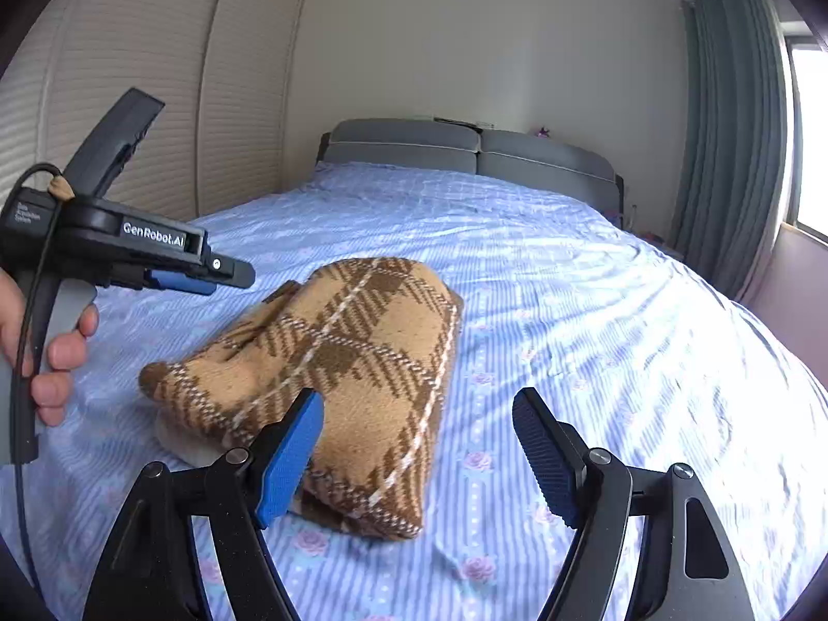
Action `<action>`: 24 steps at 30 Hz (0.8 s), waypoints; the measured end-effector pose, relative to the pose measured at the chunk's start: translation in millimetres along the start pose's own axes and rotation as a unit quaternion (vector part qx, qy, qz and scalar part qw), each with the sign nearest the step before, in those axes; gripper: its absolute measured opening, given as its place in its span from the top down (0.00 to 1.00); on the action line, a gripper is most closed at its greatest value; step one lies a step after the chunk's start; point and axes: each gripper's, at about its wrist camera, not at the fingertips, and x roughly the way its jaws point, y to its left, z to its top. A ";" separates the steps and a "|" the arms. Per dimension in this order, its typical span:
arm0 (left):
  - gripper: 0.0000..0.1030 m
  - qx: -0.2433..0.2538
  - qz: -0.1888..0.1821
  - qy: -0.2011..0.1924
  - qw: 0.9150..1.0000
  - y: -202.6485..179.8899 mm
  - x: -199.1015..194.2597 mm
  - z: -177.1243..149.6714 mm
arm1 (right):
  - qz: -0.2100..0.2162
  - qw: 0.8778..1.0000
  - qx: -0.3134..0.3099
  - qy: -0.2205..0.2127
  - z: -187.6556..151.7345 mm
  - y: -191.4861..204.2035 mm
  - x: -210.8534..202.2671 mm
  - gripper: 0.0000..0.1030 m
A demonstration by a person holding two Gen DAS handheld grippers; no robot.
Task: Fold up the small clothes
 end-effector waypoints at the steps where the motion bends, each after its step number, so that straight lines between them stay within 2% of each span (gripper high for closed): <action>1: 0.61 -0.005 -0.006 0.007 1.000 1.9 8.2 3.6 | -0.003 1.000 0.008 0.001 1.7 -6.2 3.5 0.27; 5: 0.61 -0.029 -0.028 0.040 0.998 12.6 35.4 12.9 | -0.003 0.999 0.040 -0.001 5.0 -22.7 14.8 0.27; 9: 0.60 -0.056 -0.013 0.065 0.996 27.9 54.4 12.4 | -0.001 0.998 0.057 -0.008 5.2 -29.5 22.4 0.27; 13: 0.61 -0.070 -0.046 0.068 0.994 31.2 62.9 6.8 | 0.000 0.998 0.059 -0.007 3.0 -30.1 30.5 0.27; 14: 0.63 -0.073 -0.054 0.071 0.993 31.3 64.7 6.3 | 0.001 0.998 0.061 -0.006 1.8 -31.0 32.7 0.27; 15: 0.75 -0.078 -0.063 0.076 0.992 31.4 66.4 6.4 | 0.000 0.998 0.063 -0.005 0.2 -30.7 34.1 0.27; 16: 0.79 -0.080 -0.069 0.078 0.991 31.1 66.5 6.3 | -0.001 0.998 0.066 -0.003 -1.5 -31.9 35.4 0.27; 18: 0.82 -0.064 -0.052 0.070 0.994 24.6 58.9 8.7 | -0.004 0.997 0.073 0.000 -4.4 -34.6 36.4 0.27; 21: 0.82 0.018 0.019 0.030 0.999 -2.4 33.6 16.2 | -0.003 0.997 0.083 0.003 -7.7 -38.6 37.6 0.27; 23: 0.82 0.075 0.071 -0.005 0.995 -19.1 15.4 21.0 | -0.003 0.997 0.082 0.002 -8.5 -38.5 37.8 0.27; 24: 0.82 0.089 0.083 -0.017 0.992 -23.0 8.5 23.3 | -0.003 0.997 0.081 0.001 -8.8 -38.6 37.6 0.27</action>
